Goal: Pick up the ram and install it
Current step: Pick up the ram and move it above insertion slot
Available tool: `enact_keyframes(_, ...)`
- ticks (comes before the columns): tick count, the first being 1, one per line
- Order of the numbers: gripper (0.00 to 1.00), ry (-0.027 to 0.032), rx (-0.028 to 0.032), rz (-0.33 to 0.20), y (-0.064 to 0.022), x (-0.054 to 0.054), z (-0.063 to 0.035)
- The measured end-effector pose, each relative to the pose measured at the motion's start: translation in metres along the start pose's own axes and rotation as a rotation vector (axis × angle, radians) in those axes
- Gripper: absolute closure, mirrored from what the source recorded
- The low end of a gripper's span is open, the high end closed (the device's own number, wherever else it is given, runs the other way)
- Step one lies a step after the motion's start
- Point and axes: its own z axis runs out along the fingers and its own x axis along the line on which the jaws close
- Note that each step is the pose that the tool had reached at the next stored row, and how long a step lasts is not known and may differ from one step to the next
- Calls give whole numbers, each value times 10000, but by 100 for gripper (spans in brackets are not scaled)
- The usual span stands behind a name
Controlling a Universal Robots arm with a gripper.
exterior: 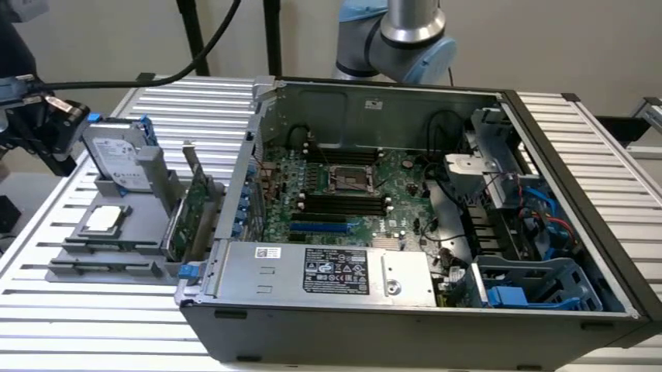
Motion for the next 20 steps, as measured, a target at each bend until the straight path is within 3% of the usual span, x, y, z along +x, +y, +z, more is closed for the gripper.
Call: enact_keyframes(20,100,0,-1,-10,-1,7,5)
